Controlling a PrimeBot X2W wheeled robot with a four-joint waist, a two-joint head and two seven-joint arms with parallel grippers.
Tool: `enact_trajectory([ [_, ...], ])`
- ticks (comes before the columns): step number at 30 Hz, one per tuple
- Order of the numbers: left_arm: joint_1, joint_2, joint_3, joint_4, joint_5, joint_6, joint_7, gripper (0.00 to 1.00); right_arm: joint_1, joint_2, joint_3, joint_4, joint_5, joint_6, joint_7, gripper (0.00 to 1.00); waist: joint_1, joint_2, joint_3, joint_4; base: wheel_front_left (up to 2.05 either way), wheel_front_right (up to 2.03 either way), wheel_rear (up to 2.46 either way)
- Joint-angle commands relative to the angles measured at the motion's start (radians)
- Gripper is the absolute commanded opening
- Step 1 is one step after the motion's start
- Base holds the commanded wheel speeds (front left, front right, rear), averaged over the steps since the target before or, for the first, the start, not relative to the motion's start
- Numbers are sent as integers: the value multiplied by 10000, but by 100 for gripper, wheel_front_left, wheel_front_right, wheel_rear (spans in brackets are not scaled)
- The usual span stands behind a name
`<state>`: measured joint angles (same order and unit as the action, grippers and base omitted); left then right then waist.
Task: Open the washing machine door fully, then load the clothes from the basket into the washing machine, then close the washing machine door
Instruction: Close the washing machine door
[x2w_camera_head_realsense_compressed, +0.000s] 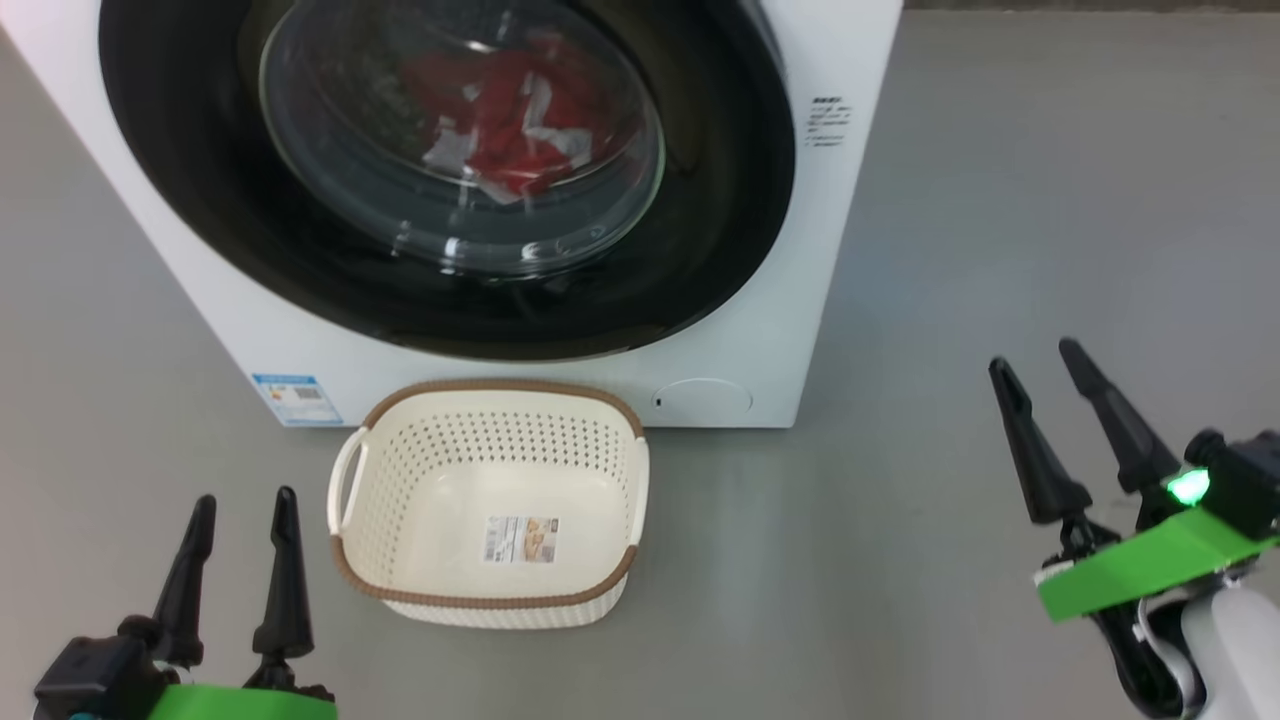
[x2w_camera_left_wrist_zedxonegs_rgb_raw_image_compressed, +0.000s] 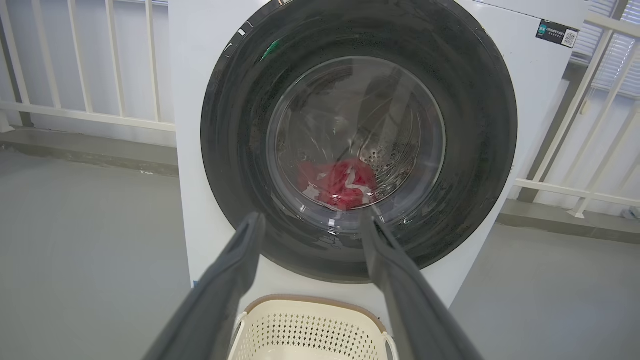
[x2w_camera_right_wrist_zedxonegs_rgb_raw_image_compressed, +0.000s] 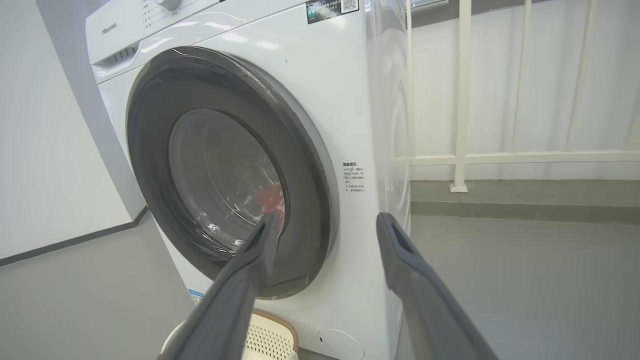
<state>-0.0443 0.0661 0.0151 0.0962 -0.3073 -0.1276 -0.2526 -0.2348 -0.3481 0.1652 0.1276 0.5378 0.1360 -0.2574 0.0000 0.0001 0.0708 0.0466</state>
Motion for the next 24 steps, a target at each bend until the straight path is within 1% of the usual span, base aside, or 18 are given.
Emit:
enact_trajectory([
  [1, -76, 262, 339, -286, -109, -30, -92, 100, 197, -39, 73, -280, -77, -53, -44, 100, 0, -1, -230, -229, 0, 0, 0],
  [6, 98, 257, 438, -322, -429, -30, -92, 100, 734, 118, -92, -330, -91, -53, -44, 100, 0, -1, -373, -385, 0, 0, 0],
  [13, 241, 327, 381, -372, -490, -30, -92, 100, 1265, 358, -442, -367, -94, -53, -44, 100, 0, -1, -466, -470, 0, 0, 0],
  [24, 251, 473, 185, -292, -436, -30, -92, 100, 1366, 345, -489, -305, -197, -53, -44, 100, 0, -1, -525, -477, 0, 0, 0],
])
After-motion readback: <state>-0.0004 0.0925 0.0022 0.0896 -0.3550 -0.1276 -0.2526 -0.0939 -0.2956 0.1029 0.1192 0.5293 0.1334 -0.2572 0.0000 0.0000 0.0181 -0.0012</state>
